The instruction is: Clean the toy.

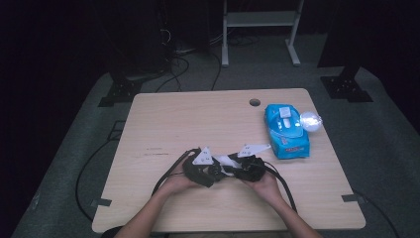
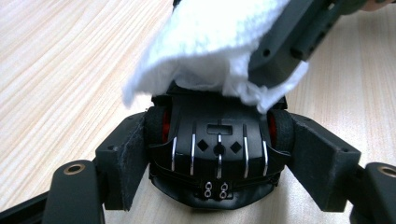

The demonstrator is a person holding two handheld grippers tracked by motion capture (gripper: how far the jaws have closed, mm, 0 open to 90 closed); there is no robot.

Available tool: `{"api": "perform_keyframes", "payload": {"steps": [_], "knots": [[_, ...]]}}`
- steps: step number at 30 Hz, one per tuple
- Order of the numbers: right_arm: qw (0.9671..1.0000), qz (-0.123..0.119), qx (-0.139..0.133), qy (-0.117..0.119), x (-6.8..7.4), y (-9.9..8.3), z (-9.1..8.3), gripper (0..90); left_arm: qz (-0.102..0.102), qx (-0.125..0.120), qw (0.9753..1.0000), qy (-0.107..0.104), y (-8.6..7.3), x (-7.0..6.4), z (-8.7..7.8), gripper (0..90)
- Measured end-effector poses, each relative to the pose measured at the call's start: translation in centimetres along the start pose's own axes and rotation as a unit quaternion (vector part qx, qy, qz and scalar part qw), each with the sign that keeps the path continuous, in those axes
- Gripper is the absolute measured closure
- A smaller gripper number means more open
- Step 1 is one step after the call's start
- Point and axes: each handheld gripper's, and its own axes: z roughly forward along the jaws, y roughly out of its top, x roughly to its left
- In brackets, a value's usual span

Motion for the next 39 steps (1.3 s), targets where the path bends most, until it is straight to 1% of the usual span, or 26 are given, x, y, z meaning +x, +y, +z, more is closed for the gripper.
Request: {"api": "perform_keyframes", "payload": {"steps": [1, 2, 5, 7, 9, 10, 11, 12, 14, 15, 17, 19, 21, 23, 26, 28, 29, 30, 32, 33, 34, 35, 36, 37, 38, 39], "knots": [[1.0000, 0.001, -0.001, -0.002, -0.3, 0.0, -0.1, 81.0, 0.000, -0.001, 1.0000, 0.001, 0.0, 0.0, 0.0, 25.1], [0.9999, 0.002, 0.002, -0.010, -0.6, -0.1, -0.3, 81.0, 0.000, -0.002, 1.0000, 0.001, 0.0, 0.1, 0.0, 25.1], [0.9995, 0.018, 0.003, -0.025, -2.0, -0.6, -1.4, 81.1, -0.001, -0.001, 1.0000, 0.000, -0.1, 0.2, -0.1, 25.1], [0.9987, 0.045, 0.002, -0.024, -3.0, -1.1, -2.3, 81.0, -0.004, -0.002, 1.0000, -0.002, -0.1, 0.3, -0.1, 25.1], [0.9981, 0.059, 0.003, -0.019, -3.4, -1.4, -2.6, 81.0, -0.019, -0.008, 0.9997, -0.010, -0.1, 0.5, -0.1, 24.8], [0.9981, 0.058, 0.004, -0.021, -3.4, -1.5, -2.7, 81.0, -0.033, -0.014, 0.9992, -0.016, -0.2, 0.7, -0.2, 24.5], [0.9984, 0.052, 0.006, -0.024, -3.3, -1.5, -2.6, 81.0, -0.048, -0.016, 0.9984, -0.025, -0.2, 0.9, -0.3, 22.7], [0.9986, 0.044, 0.011, -0.027, -3.2, -1.5, -2.5, 81.0, -0.063, -0.020, 0.9973, -0.031, -0.2, 1.1, -0.3, 20.3], [0.9989, 0.036, 0.013, -0.028, -2.9, -1.5, -2.5, 81.0, -0.082, -0.025, 0.9954, -0.041, -0.4, 1.4, -0.3, 19.0], [0.9991, 0.030, 0.014, -0.029, -2.9, -1.5, -2.5, 81.0, -0.094, -0.029, 0.9939, -0.050, -0.5, 1.6, -0.3, 18.4], [0.9993, 0.015, 0.015, -0.031, -2.7, -1.6, -2.5, 81.0, -0.107, -0.035, 0.9919, -0.059, -0.6, 1.9, -0.2, 18.0], [0.9993, 0.006, 0.014, -0.033, -2.6, -1.6, -2.5, 81.0, -0.113, -0.035, 0.9909, -0.065, -0.6, 2.0, -0.2, 17.9], [0.9994, 0.002, 0.017, -0.030, -2.5, -1.6, -2.5, 81.0, -0.129, -0.041, 0.9882, -0.073, -0.6, 2.2, -0.2, 17.1], [0.9995, -0.001, 0.018, -0.025, -2.5, -1.7, -2.6, 81.0, -0.141, -0.039, 0.9865, -0.074, -0.5, 2.3, -0.2, 16.0], [0.9995, -0.008, 0.016, -0.024, -2.3, -1.8, -2.6, 81.0, -0.168, -0.040, 0.9817, -0.080, -0.7, 2.7, -0.1, 16.0], [0.9994, -0.017, 0.016, -0.026, -2.2, -1.8, -2.6, 81.0, -0.183, -0.035, 0.9794, -0.078, -0.8, 3.1, 0.0, 16.0], [0.9994, -0.019, 0.015, -0.027, -2.2, -1.9, -2.6, 81.1, -0.188, -0.031, 0.9787, -0.077, -0.9, 3.2, 0.1, 16.1], [0.9992, -0.023, 0.015, -0.028, -2.2, -1.9, -2.6, 81.1, -0.194, -0.028, 0.9775, -0.078, -1.0, 3.3, 0.2, 16.1], [0.9988, -0.033, 0.014, -0.032, -2.0, -1.9, -2.6, 81.2, -0.208, -0.023, 0.9742, -0.084, -1.0, 3.5, 0.2, 16.1], [0.9986, -0.038, 0.015, -0.033, -1.8, -2.0, -2.6, 81.2, -0.210, -0.025, 0.9735, -0.086, -1.1, 3.5, 0.4, 16.1], [0.9984, -0.042, 0.016, -0.034, -1.7, -2.0, -2.6, 81.3, -0.213, -0.021, 0.9727, -0.090, -1.0, 3.5, 0.4, 16.2], [0.9982, -0.046, 0.017, -0.035, -1.7, -2.0, -2.7, 81.3, -0.216, -0.019, 0.9717, -0.093, -1.0, 3.5, 0.5, 17.0], [0.9981, -0.048, 0.018, -0.035, -1.6, -2.1, -2.7, 81.3, -0.219, -0.023, 0.9705, -0.099, -1.0, 3.4, 0.6, 18.1], [0.9979, -0.052, 0.017, -0.036, -1.6, -2.1, -2.7, 81.4, -0.223, -0.022, 0.9686, -0.108, -1.0, 3.4, 0.6, 22.0], [0.9978, -0.053, 0.016, -0.037, -1.5, -2.2, -2.7, 81.4, -0.226, -0.017, 0.9677, -0.111, -0.9, 3.4, 0.6, 24.1], [0.9977, -0.055, 0.015, -0.037, -1.5, -2.2, -2.7, 81.4, -0.228, -0.014, 0.9670, -0.113, -0.9, 3.4, 0.6, 24.3]]}}
